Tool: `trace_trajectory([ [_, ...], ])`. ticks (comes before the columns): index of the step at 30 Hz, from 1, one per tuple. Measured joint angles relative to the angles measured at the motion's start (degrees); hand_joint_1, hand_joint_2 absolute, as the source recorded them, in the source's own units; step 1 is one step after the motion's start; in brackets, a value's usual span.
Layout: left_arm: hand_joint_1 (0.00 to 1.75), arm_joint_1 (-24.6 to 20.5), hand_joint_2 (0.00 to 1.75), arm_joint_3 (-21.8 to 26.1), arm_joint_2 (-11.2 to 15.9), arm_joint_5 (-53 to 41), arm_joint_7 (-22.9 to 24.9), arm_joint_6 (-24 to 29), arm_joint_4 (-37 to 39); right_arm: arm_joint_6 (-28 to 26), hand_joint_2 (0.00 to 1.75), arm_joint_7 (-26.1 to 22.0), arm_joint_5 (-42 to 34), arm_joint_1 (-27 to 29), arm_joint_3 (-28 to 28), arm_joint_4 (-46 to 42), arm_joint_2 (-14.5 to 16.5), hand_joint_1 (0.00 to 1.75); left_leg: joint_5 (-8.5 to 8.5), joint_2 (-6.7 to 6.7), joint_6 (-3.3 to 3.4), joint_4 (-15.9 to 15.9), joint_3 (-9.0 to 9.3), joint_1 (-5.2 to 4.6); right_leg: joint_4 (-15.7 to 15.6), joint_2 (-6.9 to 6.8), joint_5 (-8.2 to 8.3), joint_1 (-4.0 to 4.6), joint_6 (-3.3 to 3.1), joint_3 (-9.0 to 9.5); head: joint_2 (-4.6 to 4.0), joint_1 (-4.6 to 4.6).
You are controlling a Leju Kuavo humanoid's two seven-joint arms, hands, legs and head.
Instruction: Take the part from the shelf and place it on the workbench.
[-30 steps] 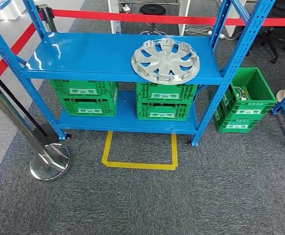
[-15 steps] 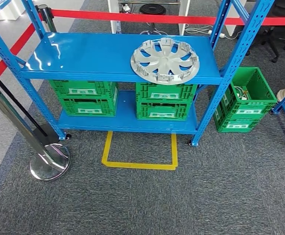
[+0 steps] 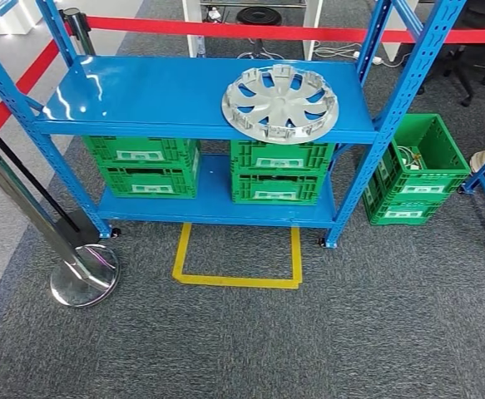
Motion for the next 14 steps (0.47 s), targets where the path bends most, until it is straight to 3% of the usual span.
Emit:
trace_trajectory([
  [3, 0.00, 0.2, 1.75, -0.2, 0.0, 0.8, 1.0, 0.0, 0.0, 0.1, 1.75, 0.0, 0.1, 0.0, 0.0, 0.0, 0.0, 0.00, 0.00, -0.01, 0.01, 0.0, 0.00, 0.00, 0.0, -0.04, 0.00, 0.00, 0.00, 0.01, 0.00, 0.00],
  [4, 0.00, 0.2, 1.75, -0.3, 0.0, 1.0, 1.3, 0.0, 0.0, 0.1, 1.31, 0.0, 0.0, 0.0, 0.0, 0.0, 0.0, 0.00, 0.00, -0.01, 0.01, 0.0, 0.00, 0.00, 0.0, -0.04, 0.00, 0.00, 0.00, 0.01, 0.00, 0.00],
  [7, 0.00, 0.8, 0.44, -1.3, 0.0, 1.1, 2.5, 0.0, -0.5, 0.4, 0.00, 0.0, -0.2, 0.1, 0.0, -0.2, 0.0, 0.00, -0.01, -0.01, 0.01, 0.0, 0.00, 0.00, 0.0, -0.04, 0.00, 0.00, 0.00, 0.01, 0.00, 0.00],
  [8, 0.00, 1.0, 0.00, -1.8, -0.1, 0.9, 2.7, 0.0, -0.8, 0.7, 0.00, 0.0, -0.2, 0.2, 0.1, -0.3, 0.0, 0.00, -0.01, -0.01, 0.01, 0.0, 0.01, 0.00, 0.0, -0.04, 0.00, 0.00, 0.00, 0.01, 0.00, 0.00],
  [14, 0.00, 0.6, 0.00, -1.7, -0.1, -0.7, 0.0, -1.4, -0.3, 2.4, 0.00, 0.8, 0.6, 0.6, 0.6, -0.7, 0.0, 0.00, -0.01, -0.01, 0.02, 0.0, 0.02, 0.00, 0.0, -0.04, 0.00, 0.00, 0.00, 0.02, 0.00, 0.00],
])
